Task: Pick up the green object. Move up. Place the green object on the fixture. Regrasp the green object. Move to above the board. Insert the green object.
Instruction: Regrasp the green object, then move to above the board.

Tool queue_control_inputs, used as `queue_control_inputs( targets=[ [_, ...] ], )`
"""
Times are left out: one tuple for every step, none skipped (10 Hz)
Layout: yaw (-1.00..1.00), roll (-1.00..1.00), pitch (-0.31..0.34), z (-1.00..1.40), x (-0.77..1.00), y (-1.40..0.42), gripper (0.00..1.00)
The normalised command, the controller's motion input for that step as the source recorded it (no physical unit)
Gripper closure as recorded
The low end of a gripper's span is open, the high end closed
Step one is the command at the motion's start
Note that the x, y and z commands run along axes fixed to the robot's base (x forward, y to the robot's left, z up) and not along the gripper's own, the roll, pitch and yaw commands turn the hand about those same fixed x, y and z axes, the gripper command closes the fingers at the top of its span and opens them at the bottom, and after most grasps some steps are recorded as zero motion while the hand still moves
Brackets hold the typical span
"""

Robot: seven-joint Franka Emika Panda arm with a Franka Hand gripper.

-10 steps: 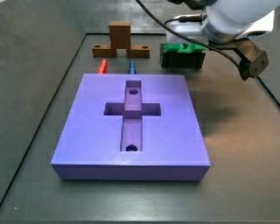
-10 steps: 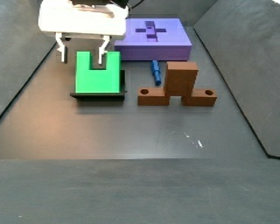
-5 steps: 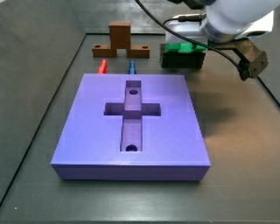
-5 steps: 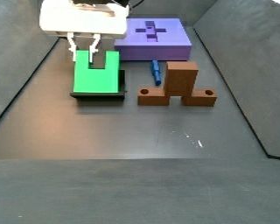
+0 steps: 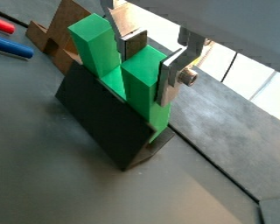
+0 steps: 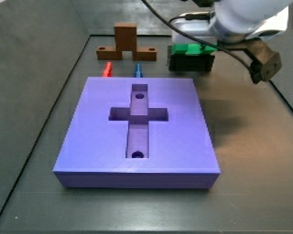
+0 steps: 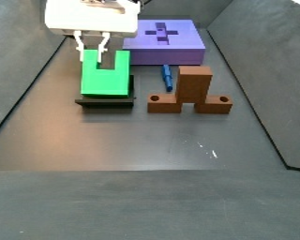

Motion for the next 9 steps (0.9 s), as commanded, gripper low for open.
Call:
queue_control_inputs(
  targets=[
    [0.0, 0.0, 0.0, 0.0, 0.0, 0.0, 1.0],
    [0.0, 0.0, 0.0, 0.0, 0.0, 0.0, 1.0],
    [0.0, 0.0, 0.0, 0.0, 0.0, 0.0, 1.0],
    [0.0, 0.0, 0.0, 0.0, 0.0, 0.0, 1.0],
    [0.0, 0.0, 0.0, 0.0, 0.0, 0.0, 1.0],
    [0.0, 0.0, 0.0, 0.0, 0.0, 0.0, 1.0],
    [0.0, 0.0, 0.0, 1.4, 0.0, 0.0, 1.0],
    [0.0, 0.0, -0.005, 1.4, 0.01, 0.0, 1.0],
    [-0.02, -0.06, 0.023, 1.4, -0.02, 0.0, 1.0]
  ],
)
